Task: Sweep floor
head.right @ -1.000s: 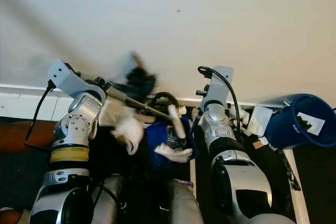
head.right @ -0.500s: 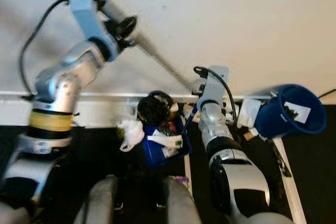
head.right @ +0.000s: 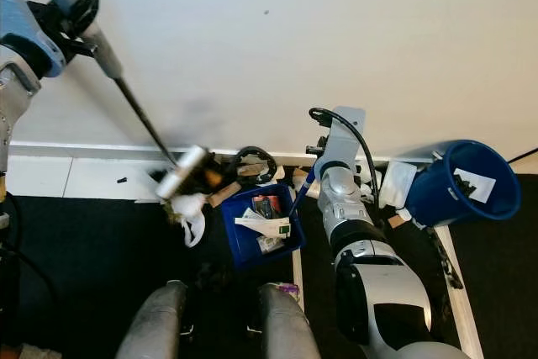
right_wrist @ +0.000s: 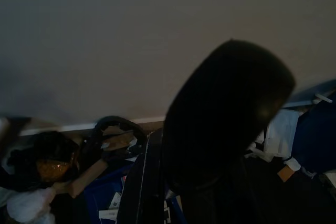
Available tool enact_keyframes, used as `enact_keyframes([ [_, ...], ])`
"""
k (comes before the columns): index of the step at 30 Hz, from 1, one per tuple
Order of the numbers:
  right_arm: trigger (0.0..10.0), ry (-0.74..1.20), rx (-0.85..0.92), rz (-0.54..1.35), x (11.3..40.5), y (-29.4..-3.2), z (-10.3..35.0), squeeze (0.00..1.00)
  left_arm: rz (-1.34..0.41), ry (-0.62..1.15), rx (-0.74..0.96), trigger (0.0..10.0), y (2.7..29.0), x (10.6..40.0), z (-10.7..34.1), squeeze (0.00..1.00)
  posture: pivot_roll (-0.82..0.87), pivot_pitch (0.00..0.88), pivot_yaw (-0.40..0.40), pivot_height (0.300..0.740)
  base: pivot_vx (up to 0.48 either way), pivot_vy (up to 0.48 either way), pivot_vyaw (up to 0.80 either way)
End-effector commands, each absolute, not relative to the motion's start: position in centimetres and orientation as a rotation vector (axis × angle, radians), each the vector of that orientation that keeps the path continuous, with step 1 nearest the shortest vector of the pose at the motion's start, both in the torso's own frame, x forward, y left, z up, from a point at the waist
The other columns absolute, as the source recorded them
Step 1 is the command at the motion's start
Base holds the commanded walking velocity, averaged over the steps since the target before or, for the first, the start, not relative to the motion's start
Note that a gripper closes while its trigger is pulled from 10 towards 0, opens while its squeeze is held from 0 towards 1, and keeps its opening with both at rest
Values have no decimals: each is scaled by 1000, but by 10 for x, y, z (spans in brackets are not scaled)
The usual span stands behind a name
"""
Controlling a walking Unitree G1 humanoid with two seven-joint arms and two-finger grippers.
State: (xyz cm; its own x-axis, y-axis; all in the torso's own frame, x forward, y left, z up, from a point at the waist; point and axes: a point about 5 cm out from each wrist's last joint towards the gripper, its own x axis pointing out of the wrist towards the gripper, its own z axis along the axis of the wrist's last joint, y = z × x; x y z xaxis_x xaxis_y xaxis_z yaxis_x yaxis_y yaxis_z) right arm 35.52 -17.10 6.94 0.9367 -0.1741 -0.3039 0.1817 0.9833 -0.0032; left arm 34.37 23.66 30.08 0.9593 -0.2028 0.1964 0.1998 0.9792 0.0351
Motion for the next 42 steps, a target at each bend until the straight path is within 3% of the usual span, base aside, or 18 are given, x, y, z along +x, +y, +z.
enact_keyframes([
  [1,10000,554,-6,-194,322,-175,20,0,-287,-261,-68,10000,232,338,312,0,167,179,-128,740,0,0,0],
  [3,10000,556,-7,-194,322,-175,19,0,-305,-292,-247,10000,240,334,317,0,169,168,-130,740,0,0,0],
  [7,10000,556,-7,-193,322,-175,19,0,-310,-311,-330,10000,245,333,320,0,168,164,-129,740,0,0,0],
  [9,10000,556,-6,-194,322,-176,19,0,-273,-349,-375,10000,263,332,326,0,168,163,-128,740,0,0,0],
  [10,10000,555,-6,-195,322,-176,20,0,-219,-341,-266,10000,273,331,326,0,168,163,-128,740,0,0,0],
  [11,10000,555,-6,-195,322,-176,20,0,-219,-341,-266,10000,273,331,326,0,168,163,-128,740,0,0,0],
  [13,10000,555,-7,-195,322,-176,20,0,-123,-270,72,10000,288,330,318,0,168,161,-128,740,0,0,0],
  [15,10000,556,-8,-195,322,-177,19,0,-94,-188,288,10000,294,328,307,0,170,165,-130,740,0,0,0],
  [24,10000,563,-9,-189,320,-175,17,0,-29,66,482,10000,297,325,246,0,169,171,-132,740,0,0,0],
  [31,10000,568,-13,-189,319,-177,16,0,96,54,242,10000,271,331,187,0,165,185,-136,740,0,0,0],
  [34,10000,569,-14,-189,319,-177,16,0,110,43,229,10000,268,331,183,0,165,185,-136,740,0,0,0],
  [42,10000,575,-19,-188,317,-176,14,0,157,-35,18,10000,216,336,151,0,149,197,-137,740,0,0,0],
])
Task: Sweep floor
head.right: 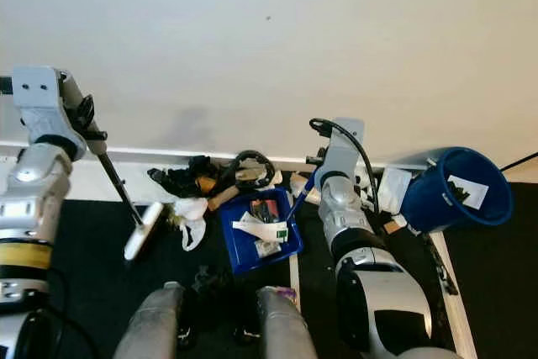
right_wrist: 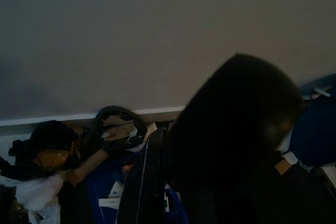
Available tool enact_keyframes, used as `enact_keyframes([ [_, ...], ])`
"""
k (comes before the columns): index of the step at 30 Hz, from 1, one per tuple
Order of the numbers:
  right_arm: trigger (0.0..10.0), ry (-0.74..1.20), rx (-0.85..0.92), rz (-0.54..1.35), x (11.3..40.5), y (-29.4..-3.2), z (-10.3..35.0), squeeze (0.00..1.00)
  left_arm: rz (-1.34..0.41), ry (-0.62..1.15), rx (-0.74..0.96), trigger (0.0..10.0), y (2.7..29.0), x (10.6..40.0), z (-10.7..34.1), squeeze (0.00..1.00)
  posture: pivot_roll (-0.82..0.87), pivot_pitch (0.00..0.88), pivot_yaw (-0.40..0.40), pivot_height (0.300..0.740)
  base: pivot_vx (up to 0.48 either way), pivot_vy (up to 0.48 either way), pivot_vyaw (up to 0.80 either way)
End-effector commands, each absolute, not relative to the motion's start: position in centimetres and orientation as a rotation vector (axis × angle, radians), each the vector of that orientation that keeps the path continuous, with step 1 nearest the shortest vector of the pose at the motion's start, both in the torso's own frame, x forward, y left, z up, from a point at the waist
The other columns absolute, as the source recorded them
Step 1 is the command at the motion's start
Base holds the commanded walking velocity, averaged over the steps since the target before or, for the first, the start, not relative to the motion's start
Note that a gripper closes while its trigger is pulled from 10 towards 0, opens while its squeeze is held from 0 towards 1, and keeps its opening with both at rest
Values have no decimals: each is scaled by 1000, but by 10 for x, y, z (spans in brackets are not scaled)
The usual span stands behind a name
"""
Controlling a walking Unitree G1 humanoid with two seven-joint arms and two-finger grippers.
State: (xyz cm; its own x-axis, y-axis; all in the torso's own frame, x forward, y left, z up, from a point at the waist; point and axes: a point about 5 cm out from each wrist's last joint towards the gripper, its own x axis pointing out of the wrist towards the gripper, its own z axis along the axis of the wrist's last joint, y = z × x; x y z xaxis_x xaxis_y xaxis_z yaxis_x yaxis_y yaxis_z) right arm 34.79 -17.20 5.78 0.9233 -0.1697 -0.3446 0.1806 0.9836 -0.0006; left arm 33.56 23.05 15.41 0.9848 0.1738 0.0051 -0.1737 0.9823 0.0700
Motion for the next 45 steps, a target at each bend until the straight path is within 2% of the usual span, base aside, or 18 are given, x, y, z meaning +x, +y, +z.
enact_keyframes([
  [1,10000,575,-19,-188,317,-176,14,0,157,-35,18,10000,216,336,151,0,149,197,-137,740,0,0,0],
  [2,10000,575,-18,-188,317,-176,14,0,128,-22,-47,10000,198,339,145,0,147,197,-135,740,0,0,0],
  [5,10000,575,-16,-188,317,-176,14,0,99,-12,-96,10000,185,340,143,0,144,197,-131,740,0,0,0],
  [6,10000,575,-13,-190,317,-175,14,0,-22,17,-191,10000,157,340,145,0,143,196,-127,740,0,0,0],
  [7,10000,575,-13,-190,317,-175,14,0,-22,17,-191,10000,157,340,145,0,143,196,-127,740,0,0,0],
  [9,10000,576,-10,-192,317,-175,14,0,-115,28,-273,10000,134,338,151,0,145,196,-124,740,0,0,0],
  [20,10000,586,-4,-195,314,-174,11,0,-297,0,-385,10000,94,331,181,0,157,195,-115,740,0,0,0],
  [24,10000,589,0,-197,314,-174,10,0,-414,58,-337,10000,80,323,191,0,162,187,-111,740,0,0,0],
  [25,10000,589,0,-197,314,-174,10,0,-414,58,-337,10000,80,323,191,0,162,187,-111,740,0,0,0],
  [31,10000,595,4,-196,313,-173,9,0,-438,103,-39,10000,98,317,183,0,164,176,-107,740,0,0,0],
  [34,10000,609,17,-203,310,-176,6,0,-352,102,141,10000,140,322,188,0,164,157,-104,740,0,0,0],
  [35,10000,609,17,-203,310,-176,6,0,-352,102,141,10000,140,322,188,0,164,157,-104,740,0,0,0],
  [38,10000,624,35,-217,306,-180,2,0,-335,100,197,10000,171,319,208,0,170,135,-106,740,0,0,0],
  [41,10000,627,41,-219,305,-181,2,20,-352,88,187,10000,179,316,219,0,173,121,-106,740,0,0,0],
  [42,10000,627,47,-222,305,-182,1,251,-365,72,181,10000,186,314,228,0,174,110,-107,740,0,0,0],
  [43,10000,626,54,-226,304,-184,1,827,-361,38,162,10000,194,312,239,0,174,103,-107,740,0,0,0],
  [44,10000,623,61,-234,304,-186,1,1000,-332,-4,126,10000,204,312,250,0,175,85,-105,740,0,0,0],
  [45,10000,621,65,-240,304,-188,1,1000,-309,-31,102,10000,210,312,256,0,175,85,-105,740,0,0,0],
])
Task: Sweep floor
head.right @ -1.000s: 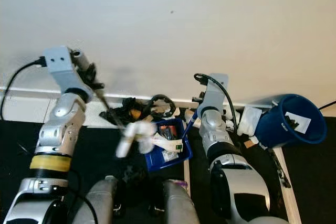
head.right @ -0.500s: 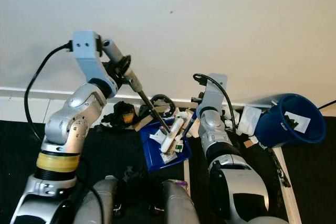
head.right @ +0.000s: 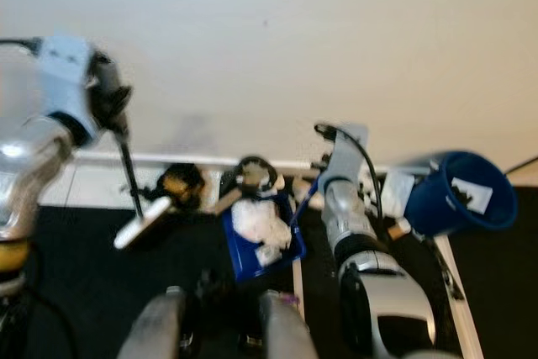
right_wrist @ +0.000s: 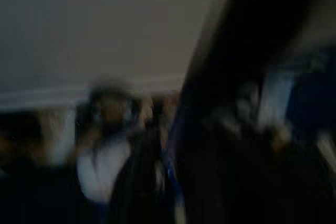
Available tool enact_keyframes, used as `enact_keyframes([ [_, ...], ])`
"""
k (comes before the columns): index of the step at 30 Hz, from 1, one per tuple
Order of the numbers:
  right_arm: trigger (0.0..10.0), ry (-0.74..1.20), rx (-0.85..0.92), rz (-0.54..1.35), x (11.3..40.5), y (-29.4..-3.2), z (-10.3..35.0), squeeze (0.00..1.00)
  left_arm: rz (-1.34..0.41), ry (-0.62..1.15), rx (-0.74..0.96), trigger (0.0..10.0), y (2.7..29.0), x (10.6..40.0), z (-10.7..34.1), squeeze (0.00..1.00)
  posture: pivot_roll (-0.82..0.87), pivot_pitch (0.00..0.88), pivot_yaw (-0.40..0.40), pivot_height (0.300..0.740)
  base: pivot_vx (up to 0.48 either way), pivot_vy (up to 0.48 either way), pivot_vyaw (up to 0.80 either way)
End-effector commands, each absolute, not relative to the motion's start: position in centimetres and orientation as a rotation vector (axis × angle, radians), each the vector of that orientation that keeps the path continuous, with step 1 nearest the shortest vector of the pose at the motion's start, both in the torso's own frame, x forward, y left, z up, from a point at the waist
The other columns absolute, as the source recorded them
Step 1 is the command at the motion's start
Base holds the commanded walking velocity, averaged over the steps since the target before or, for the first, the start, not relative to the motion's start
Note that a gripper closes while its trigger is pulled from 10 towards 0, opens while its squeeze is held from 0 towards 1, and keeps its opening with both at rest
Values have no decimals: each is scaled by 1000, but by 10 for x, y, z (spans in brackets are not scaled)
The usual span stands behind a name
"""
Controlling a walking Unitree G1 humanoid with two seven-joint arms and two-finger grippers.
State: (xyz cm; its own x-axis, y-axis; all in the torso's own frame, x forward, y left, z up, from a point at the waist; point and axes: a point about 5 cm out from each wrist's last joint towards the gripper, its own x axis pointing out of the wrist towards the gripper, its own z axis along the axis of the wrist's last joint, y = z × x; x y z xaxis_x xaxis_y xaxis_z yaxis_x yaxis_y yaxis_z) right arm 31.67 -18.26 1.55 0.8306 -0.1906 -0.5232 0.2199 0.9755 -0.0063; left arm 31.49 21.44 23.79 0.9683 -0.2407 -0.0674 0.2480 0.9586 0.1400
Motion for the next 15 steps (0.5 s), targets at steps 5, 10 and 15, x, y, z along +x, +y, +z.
enact_keyframes([
  [5,10000,611,76,-263,304,-195,3,1000,-199,-48,45,10000,233,311,248,0,169,47,-87,740,0,0,0],
  [10,10000,604,73,-279,302,-197,2,1000,-131,93,137,10000,239,310,202,0,160,25,-78,740,0,0,0],
  [15,10000,641,60,-241,292,-191,-9,0,1,319,350,10000,258,301,136,0,155,5,-74,740,0,0,0],
])
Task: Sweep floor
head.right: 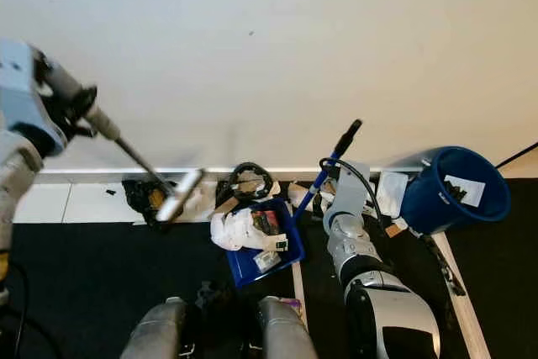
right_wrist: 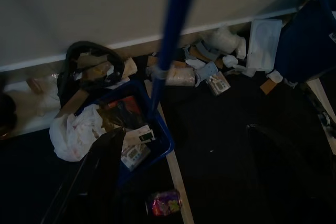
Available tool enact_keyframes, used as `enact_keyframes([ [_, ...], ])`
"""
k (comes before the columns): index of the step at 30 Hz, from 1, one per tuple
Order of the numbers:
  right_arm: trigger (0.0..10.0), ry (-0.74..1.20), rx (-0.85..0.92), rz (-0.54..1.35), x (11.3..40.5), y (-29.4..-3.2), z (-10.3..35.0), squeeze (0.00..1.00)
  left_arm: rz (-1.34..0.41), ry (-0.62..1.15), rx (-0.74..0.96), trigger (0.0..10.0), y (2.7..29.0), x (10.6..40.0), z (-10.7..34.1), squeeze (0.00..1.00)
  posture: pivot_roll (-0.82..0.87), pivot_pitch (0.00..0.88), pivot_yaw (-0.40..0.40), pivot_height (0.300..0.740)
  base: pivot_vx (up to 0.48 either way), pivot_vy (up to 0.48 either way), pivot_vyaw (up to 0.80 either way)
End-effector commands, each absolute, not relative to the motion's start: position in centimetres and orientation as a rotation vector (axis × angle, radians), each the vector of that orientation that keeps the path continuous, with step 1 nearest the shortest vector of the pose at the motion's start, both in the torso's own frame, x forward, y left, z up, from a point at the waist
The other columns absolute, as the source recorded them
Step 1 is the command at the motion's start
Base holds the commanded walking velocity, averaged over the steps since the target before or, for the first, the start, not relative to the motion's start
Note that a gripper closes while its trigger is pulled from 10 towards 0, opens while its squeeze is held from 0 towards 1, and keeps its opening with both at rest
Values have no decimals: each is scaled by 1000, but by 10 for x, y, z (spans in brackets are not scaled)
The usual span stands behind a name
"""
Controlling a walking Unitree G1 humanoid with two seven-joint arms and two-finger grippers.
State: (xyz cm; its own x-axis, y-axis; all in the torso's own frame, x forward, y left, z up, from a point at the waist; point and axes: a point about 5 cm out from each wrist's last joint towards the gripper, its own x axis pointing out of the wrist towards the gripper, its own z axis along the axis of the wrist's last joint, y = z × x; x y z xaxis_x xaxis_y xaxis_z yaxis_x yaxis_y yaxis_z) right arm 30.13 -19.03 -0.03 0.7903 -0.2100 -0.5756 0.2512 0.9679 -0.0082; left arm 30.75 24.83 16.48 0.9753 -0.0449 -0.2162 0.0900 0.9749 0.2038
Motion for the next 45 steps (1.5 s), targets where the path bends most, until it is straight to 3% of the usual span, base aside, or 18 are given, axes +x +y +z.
enact_keyframes([
  [1,10000,641,60,-241,292,-191,-9,0,1,319,350,10000,258,301,136,0,155,5,-74,740,0,0,0],
  [3,10000,703,69,-220,277,-187,-24,0,42,426,493,10000,270,290,107,0,148,0,-68,740,0,0,0],
  [7,10000,800,80,-178,255,-183,-43,0,107,439,525,10000,276,283,101,0,155,0,-68,740,0,0,0],
  [13,10000,921,21,-167,221,-186,-66,0,113,309,314,10000,247,286,84,0,164,0,-77,740,0,0,0],
  [16,10000,958,-11,-165,209,-188,-72,0,55,394,364,10000,236,279,60,0,162,0,-77,740,0,0,0],
  [18,10000,977,-17,-167,201,-190,-76,0,22,431,499,10000,233,272,49,0,160,0,-82,740,0,0,0],
  [26,10000,987,-31,-159,199,-195,-76,0,165,422,795,10000,262,284,82,0,170,0,-90,740,0,0,0],
  [36,10000,976,-40,-146,206,-198,-72,0,128,523,962,10000,260,284,96,0,175,0,-96,740,0,0,0],
  [40,10000,979,-43,-139,206,-198,-72,0,101,576,969,10000,258,282,97,0,176,0,-96,740,0,0,0],
  [45,10000,988,-46,-126,206,-197,-73,0,27,801,768,10000,249,266,66,0,182,0,-97,740,0,0,0],
])
